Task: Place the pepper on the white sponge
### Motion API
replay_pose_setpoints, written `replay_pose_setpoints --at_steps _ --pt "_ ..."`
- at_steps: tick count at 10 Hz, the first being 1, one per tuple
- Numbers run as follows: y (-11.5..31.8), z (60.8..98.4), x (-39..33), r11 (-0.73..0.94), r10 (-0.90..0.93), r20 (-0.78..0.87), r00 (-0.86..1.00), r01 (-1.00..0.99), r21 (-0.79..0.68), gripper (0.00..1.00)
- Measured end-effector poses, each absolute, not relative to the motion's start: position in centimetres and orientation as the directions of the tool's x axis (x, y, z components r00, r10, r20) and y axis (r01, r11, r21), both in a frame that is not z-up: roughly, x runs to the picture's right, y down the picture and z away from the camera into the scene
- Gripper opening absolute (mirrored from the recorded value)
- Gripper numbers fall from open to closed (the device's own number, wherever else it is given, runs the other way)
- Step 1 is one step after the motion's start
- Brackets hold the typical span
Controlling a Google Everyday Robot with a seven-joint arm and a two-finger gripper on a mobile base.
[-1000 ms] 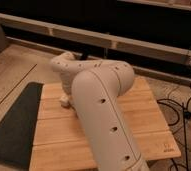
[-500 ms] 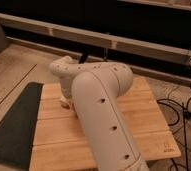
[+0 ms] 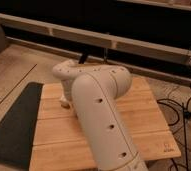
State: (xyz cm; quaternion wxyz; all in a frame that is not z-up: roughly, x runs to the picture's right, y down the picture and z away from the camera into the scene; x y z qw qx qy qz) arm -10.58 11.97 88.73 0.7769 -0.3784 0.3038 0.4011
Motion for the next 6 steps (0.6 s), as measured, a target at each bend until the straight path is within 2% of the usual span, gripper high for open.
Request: replay_pose_setpoints --at_steps 4,5,6 --pt "11.55 88.82 -11.11 0.403 0.402 -0.758 0.514 -0.842 -0.359 0.61" --pt "11.49 88.79 -11.21 0.404 0.403 -0.756 0.517 -0.841 -0.36 0.69" --pt "11.5 88.79 -11.19 0.404 0.403 -0.756 0.517 -0.841 -0.36 0.71"
